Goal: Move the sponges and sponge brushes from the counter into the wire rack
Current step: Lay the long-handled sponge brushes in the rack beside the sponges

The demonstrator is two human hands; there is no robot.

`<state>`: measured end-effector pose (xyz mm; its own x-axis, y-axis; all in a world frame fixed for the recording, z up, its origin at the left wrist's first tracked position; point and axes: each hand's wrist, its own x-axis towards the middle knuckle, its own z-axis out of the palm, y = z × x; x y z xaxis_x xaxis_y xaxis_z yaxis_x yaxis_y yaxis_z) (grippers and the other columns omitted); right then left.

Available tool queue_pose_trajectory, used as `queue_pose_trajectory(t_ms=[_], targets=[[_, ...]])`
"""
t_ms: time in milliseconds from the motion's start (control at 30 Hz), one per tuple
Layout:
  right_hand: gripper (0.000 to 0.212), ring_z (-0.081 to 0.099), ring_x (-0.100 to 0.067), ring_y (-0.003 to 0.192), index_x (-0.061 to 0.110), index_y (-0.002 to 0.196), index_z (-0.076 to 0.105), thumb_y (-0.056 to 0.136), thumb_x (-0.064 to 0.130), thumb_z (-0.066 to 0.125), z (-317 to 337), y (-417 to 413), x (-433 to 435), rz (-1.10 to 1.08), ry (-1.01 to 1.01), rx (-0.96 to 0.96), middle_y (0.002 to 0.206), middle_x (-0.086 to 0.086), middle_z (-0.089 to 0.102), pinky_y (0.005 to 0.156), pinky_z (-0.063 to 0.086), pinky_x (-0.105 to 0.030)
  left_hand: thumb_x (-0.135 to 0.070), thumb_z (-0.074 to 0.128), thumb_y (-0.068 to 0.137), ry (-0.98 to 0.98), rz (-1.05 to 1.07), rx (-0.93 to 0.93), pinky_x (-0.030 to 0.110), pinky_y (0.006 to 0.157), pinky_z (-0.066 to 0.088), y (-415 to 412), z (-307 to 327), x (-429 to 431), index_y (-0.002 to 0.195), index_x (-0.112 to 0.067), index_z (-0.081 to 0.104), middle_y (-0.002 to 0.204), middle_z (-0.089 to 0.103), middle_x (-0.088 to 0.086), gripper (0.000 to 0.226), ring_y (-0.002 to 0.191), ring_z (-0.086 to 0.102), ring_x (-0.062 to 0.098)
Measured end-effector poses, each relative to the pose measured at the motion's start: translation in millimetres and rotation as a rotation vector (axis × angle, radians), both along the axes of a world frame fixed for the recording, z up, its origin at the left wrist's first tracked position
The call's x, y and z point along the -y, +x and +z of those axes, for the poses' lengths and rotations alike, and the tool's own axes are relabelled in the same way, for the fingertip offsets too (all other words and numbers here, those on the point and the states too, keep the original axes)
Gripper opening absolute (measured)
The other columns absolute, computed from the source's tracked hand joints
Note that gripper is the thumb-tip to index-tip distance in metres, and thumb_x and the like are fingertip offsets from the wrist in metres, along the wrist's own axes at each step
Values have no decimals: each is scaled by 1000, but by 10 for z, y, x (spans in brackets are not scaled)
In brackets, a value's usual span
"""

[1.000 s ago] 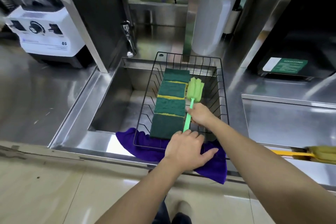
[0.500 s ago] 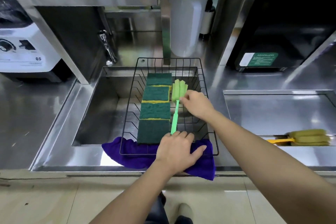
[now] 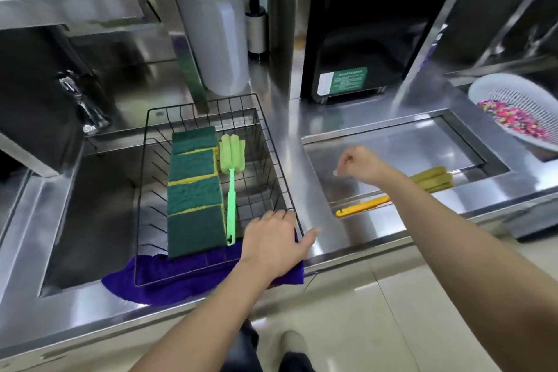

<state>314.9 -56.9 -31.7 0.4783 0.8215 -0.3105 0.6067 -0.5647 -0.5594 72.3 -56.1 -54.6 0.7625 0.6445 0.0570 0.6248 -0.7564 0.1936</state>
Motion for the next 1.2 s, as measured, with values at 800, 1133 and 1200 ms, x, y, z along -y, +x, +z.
queue_pose_trajectory(t_ms=[800, 1133, 1200], targets=[[25, 62, -35, 99, 5, 103, 65, 82, 8, 52, 138, 52, 257, 303, -370, 601, 109, -18, 65, 79, 47, -35, -64, 28, 85, -102, 96, -18, 34, 66, 41, -19, -21, 27, 91, -21, 58, 92, 64, -1, 53, 84, 55, 18], [19, 51, -4, 48, 9, 101, 69, 90, 12, 53, 937, -375, -208, -112, 639, -101, 60, 8, 53, 50, 39, -17, -67, 28, 84, -73, 69, -15, 34, 66, 42, -58, 21, 34, 85, -20, 57, 89, 64, -1, 55, 83, 56, 20], [22, 52, 1, 42, 3, 105, 67, 90, 1, 51, 867, -578, -259, -50, 648, -321, 68, 2, 60, 41, 37, -11, -68, 29, 83, -45, 81, 13, 33, 64, 39, -120, 25, 21, 82, -21, 57, 85, 64, -1, 55, 80, 56, 20]])
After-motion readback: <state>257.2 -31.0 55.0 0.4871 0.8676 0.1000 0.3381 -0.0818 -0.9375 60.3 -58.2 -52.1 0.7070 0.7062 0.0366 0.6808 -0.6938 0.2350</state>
